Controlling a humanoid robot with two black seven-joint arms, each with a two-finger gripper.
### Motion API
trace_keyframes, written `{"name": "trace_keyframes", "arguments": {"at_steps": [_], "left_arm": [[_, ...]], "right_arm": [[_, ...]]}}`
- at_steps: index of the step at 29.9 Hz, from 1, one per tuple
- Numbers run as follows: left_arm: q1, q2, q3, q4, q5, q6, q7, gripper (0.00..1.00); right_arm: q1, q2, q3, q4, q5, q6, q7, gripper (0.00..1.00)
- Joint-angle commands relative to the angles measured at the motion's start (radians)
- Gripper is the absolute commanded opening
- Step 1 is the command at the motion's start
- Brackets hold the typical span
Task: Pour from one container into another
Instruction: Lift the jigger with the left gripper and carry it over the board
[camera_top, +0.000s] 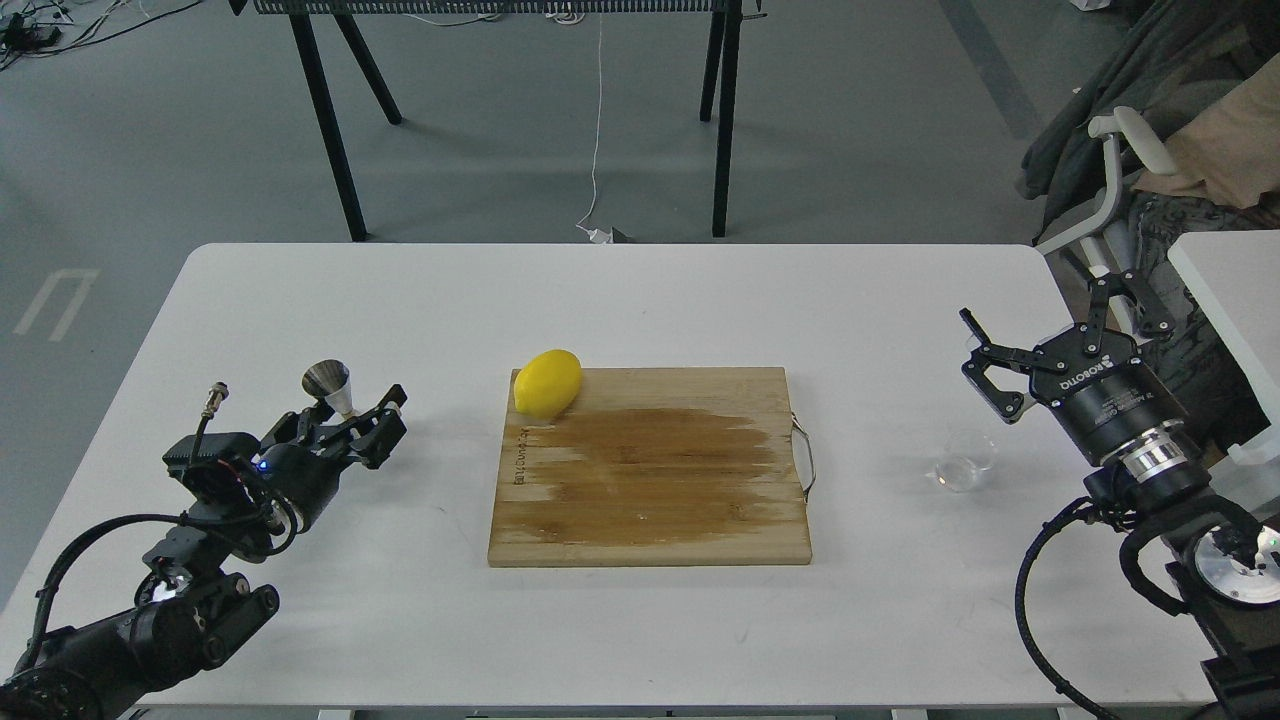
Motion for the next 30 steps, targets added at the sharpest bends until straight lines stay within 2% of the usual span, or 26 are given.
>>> {"name": "trace_keyframes", "arguments": {"at_steps": [1,5,6,15,22,26,30], "left_arm": [[-0.017,-0.018,0.03,0.055,-0.003,0.0,0.0,0.4],[-0.019,-0.023,0.031,0.069,-0.008,0.0,0.0,0.1],[-0.02,-0.024,0.031,0.069,-0.008,0.0,0.0,0.08],[-0.042,-0.018,0.027,0.049,-0.006,0.0,0.0,0.04],[-0.175,0.002,0.028,-0.134,-0.005,0.0,0.0,0.04],[-0.264,-0.036,0.046,-0.148,0.006,0.0,0.0,0.04],[-0.336,-0.169,0.175,-0.148,0.006,0.0,0.0,0.04]], "right_arm": [[0.0,0.0,0.0,0.0,0.001,0.0,0.0,0.99],[-0.003,0.0,0.0,0.0,0.001,0.0,0.0,0.99],[-0.003,0.0,0.0,0.0,0.001,0.0,0.0,0.99],[-0.008,0.0,0.0,0.0,-0.001,0.0,0.0,0.99],[-0.005,0.002,0.0,-0.003,-0.001,0.0,0.0,0.99],[0.002,0.005,0.002,-0.024,-0.001,0.0,0.0,0.99],[0.006,0.006,0.002,-0.043,0.001,0.0,0.0,0.99]]}}
